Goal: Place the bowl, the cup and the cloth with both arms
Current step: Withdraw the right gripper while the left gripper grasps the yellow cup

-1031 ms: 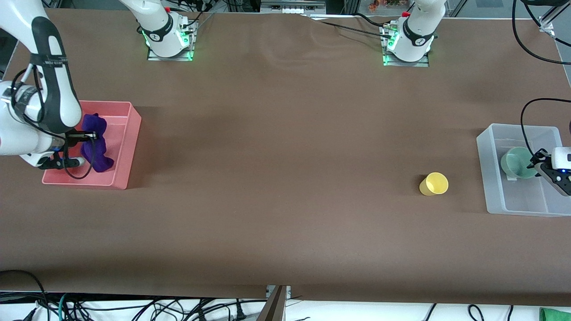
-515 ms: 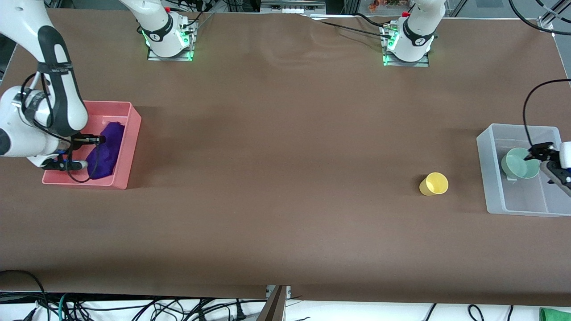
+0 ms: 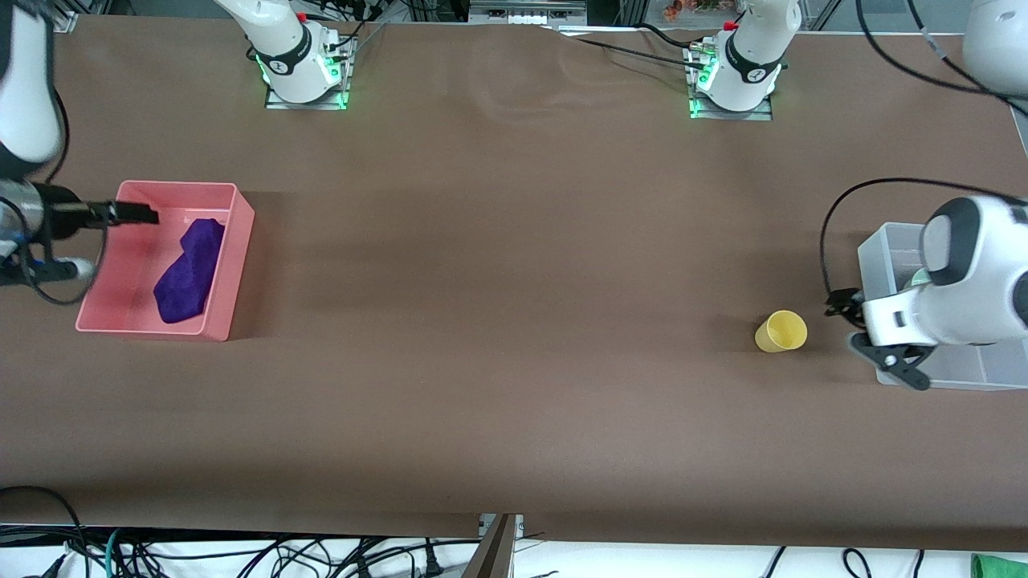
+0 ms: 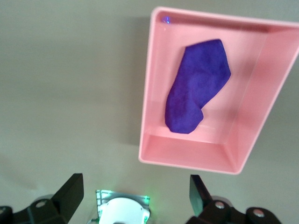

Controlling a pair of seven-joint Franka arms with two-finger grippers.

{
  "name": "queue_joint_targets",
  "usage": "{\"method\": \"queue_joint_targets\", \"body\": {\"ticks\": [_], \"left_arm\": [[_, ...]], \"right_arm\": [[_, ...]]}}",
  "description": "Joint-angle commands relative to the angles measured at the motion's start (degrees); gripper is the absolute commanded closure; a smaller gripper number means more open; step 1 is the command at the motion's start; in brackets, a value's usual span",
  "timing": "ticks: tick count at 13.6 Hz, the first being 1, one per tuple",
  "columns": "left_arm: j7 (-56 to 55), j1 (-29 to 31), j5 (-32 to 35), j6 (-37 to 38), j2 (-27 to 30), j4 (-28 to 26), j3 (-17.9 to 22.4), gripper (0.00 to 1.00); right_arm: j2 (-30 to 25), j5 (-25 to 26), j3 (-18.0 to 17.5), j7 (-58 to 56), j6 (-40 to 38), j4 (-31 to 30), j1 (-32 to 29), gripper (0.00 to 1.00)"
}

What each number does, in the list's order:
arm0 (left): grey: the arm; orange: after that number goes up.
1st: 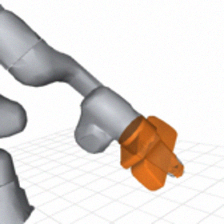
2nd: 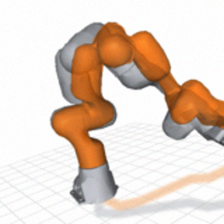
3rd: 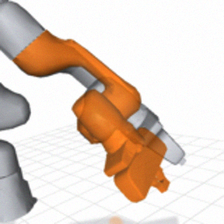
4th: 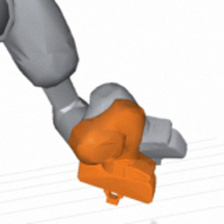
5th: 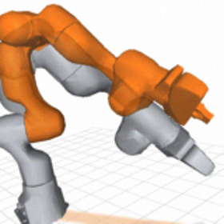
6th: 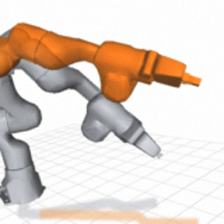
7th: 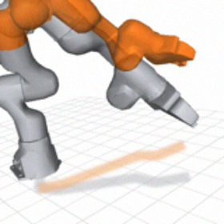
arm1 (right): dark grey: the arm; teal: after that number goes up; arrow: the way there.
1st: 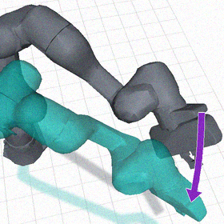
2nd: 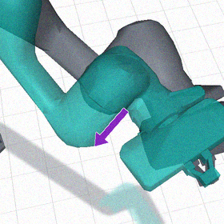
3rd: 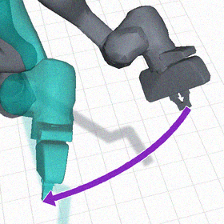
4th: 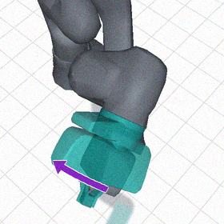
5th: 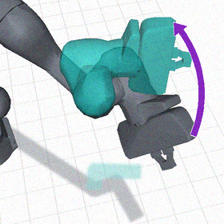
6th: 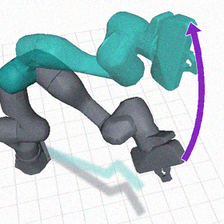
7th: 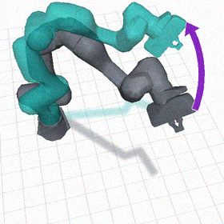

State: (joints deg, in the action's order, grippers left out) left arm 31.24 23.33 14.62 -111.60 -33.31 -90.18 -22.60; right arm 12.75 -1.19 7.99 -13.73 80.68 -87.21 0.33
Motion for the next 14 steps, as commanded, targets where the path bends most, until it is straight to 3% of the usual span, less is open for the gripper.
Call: {"method": "queue_joint_targets", "body": {"ticks": [1,2,4,6,8,11,14], "left_arm": [[-0.6,0.8,-0.1,-4.1,-4.0,-0.1,0.1,0.00],[-0.8,0.8,-0.3,-4.4,-5.5,-0.5,0.1,0.02],[-1.2,0.8,-1.0,-6.1,-7.1,-1.0,0.1,0.20],[-3.0,0.6,-1.3,-6.2,-7.6,-1.0,0.0,0.49],[-3.8,-0.1,-1.4,-6.1,-7.6,-0.9,0.0,0.99],[-3.1,0.0,-1.4,-5.5,-7.3,-0.6,-0.1,1.00],[-1.2,0.0,-1.4,-0.8,-4.6,0.4,-0.2,1.00]], "right_arm": [[0.1,-0.6,-0.9,-0.8,-4.1,6.2,-0.7,0.00],[-1.2,-0.1,-1.0,-0.4,-4.2,6.8,-0.7,0.00],[-3.1,-0.1,-0.5,-0.3,-1.6,6.8,-0.8,0.00],[-3.7,0.3,-0.5,-0.6,0.6,6.9,-0.8,0.00],[-4.7,0.5,-0.5,-0.6,2.5,6.8,-0.8,0.00],[-6.0,2.9,-1.2,-0.6,3.2,5.3,-0.8,0.00],[-6.3,5.3,-5.3,5.7,0.6,5.0,-0.9,0.00]]}}
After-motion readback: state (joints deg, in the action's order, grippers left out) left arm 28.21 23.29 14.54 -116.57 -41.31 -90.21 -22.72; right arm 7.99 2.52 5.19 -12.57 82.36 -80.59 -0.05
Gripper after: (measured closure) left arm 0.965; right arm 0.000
